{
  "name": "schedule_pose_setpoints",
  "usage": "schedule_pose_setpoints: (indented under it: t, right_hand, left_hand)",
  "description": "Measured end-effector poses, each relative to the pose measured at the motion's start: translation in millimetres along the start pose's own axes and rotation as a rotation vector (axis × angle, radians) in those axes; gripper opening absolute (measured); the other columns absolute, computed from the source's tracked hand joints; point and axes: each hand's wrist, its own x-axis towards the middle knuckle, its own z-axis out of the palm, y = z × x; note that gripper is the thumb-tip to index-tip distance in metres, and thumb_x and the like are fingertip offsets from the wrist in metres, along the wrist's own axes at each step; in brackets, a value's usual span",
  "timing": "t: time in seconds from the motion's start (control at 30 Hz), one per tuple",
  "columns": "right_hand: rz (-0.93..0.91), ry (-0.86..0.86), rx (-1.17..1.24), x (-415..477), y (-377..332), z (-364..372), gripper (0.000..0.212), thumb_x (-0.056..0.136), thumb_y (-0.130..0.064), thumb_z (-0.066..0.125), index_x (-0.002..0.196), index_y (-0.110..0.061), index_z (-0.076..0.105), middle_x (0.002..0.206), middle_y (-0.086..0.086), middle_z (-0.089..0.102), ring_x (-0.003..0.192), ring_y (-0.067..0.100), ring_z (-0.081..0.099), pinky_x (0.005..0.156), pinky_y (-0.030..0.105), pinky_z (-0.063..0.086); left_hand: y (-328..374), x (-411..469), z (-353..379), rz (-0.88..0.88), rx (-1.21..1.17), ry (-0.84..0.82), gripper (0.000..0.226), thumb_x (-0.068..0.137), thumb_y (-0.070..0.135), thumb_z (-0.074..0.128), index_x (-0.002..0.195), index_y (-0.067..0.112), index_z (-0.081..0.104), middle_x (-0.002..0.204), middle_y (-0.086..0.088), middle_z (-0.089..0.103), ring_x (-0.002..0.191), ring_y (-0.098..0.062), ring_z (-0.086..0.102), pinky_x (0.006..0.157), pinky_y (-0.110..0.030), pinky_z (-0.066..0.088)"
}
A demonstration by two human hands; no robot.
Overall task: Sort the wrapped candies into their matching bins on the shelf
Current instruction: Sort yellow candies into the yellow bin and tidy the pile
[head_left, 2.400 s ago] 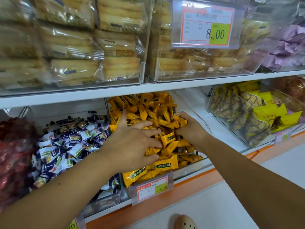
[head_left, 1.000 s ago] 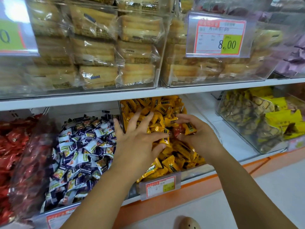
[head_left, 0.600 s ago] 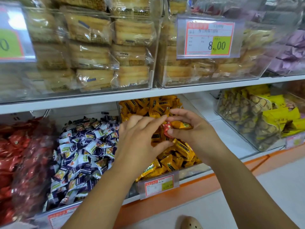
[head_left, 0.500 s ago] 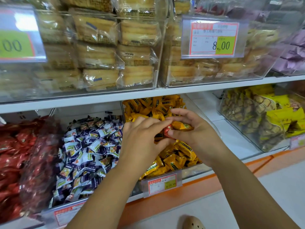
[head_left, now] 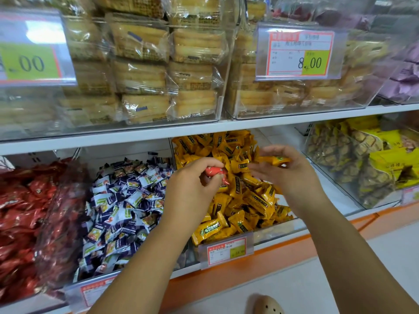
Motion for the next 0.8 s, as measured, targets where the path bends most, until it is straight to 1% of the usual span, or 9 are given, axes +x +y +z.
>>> schedule_pose_setpoints:
  t: [0.07,0.13,0.23,0.37,0.47,0.57,0.63,0.73,0.8]
  right_hand:
    - [-0.043,0.058,-0.411,6.7,4.0,-12.4,0.029,0.085,-0.006,0.069,0.111,-0.018,0.062,0.111,-0.001,0.064,0.089,0.013,0.066,0.076,0.020,0.053]
    - [-0.075,-0.019,-0.739,9.3,12.9,-19.0,0.034,0.083,-0.017,0.072,0.114,-0.029,0.062,0.117,-0.012,0.057,0.101,0.007,0.051,0.074,0.009,0.040]
    - [-0.240,-0.070,-0.987,9.9,24.1,-9.6,0.026,0.084,-0.022,0.070,0.109,-0.029,0.069,0.108,-0.010,0.062,0.112,0.012,0.040,0.086,0.020,0.036]
    - [-0.210,-0.164,-1.094,9.1,34.8,10.5,0.039,0.086,-0.022,0.062,0.121,-0.037,0.062,0.100,-0.012,0.068,0.112,0.018,0.042,0.090,0.035,0.041]
    - [-0.201,-0.098,-1.095,11.5,39.1,13.4,0.038,0.086,-0.018,0.060,0.119,-0.037,0.063,0.099,-0.009,0.068,0.109,0.021,0.046,0.086,0.035,0.043]
    - [-0.215,0.060,-1.048,11.7,27.8,9.2,0.034,0.083,-0.015,0.062,0.111,-0.034,0.065,0.101,-0.001,0.065,0.097,0.021,0.054,0.065,0.026,0.043]
    - [-0.237,0.113,-0.924,4.7,14.6,14.7,0.031,0.082,-0.016,0.065,0.106,-0.035,0.062,0.098,-0.006,0.060,0.087,0.014,0.056,0.056,0.021,0.037]
    - [-0.337,-0.094,-0.663,-17.6,-0.6,49.7,0.027,0.083,-0.016,0.068,0.094,-0.039,0.057,0.090,-0.014,0.057,0.080,0.003,0.053,0.062,0.017,0.041]
    - [-0.389,-0.240,-0.633,-29.8,-0.2,82.2,0.029,0.084,-0.018,0.068,0.089,-0.043,0.053,0.091,-0.015,0.056,0.082,0.002,0.050,0.065,0.012,0.038]
  left_hand:
    - [-2.8,0.8,-2.8,-0.032,-0.007,-0.002,0.017,0.086,0.023,0.068,0.099,0.034,0.068,0.082,0.015,0.066,0.070,0.001,0.056,0.054,-0.009,0.038]
    - [-3.8,1.0,-5.1,-0.037,-0.028,0.000,0.016,0.087,0.024,0.066,0.100,0.034,0.067,0.083,0.015,0.066,0.073,-0.001,0.059,0.058,-0.018,0.046]
    - [-2.2,1.2,-8.0,-0.035,-0.046,0.024,0.017,0.088,0.024,0.065,0.100,0.035,0.066,0.085,0.015,0.065,0.076,-0.001,0.060,0.061,-0.022,0.049]
    - [-0.2,1.9,-11.7,-0.008,-0.054,0.058,0.018,0.088,0.021,0.065,0.100,0.035,0.065,0.082,0.015,0.064,0.072,-0.001,0.057,0.058,-0.015,0.043]
    - [-1.1,1.3,-17.3,-0.003,-0.054,0.083,0.019,0.088,0.020,0.066,0.099,0.036,0.065,0.080,0.015,0.064,0.064,0.003,0.053,0.054,-0.010,0.037]
    - [-6.4,1.7,-30.9,-0.032,-0.058,0.121,0.023,0.087,0.020,0.067,0.096,0.041,0.063,0.082,0.017,0.065,0.070,0.001,0.057,0.058,-0.012,0.043]
    - [-11.0,1.3,-45.2,-0.070,-0.054,0.148,0.022,0.087,0.023,0.067,0.094,0.044,0.062,0.083,0.017,0.066,0.072,-0.002,0.060,0.063,-0.019,0.047]
    - [-22.3,-0.6,-73.9,-0.132,-0.027,0.212,0.010,0.086,0.027,0.067,0.094,0.034,0.068,0.077,0.015,0.067,0.068,-0.004,0.061,0.064,-0.026,0.048]
    - [-33.7,-4.6,-99.5,-0.156,0.013,0.268,0.006,0.086,0.027,0.068,0.090,0.031,0.069,0.071,0.015,0.067,0.063,-0.004,0.061,0.062,-0.027,0.049]
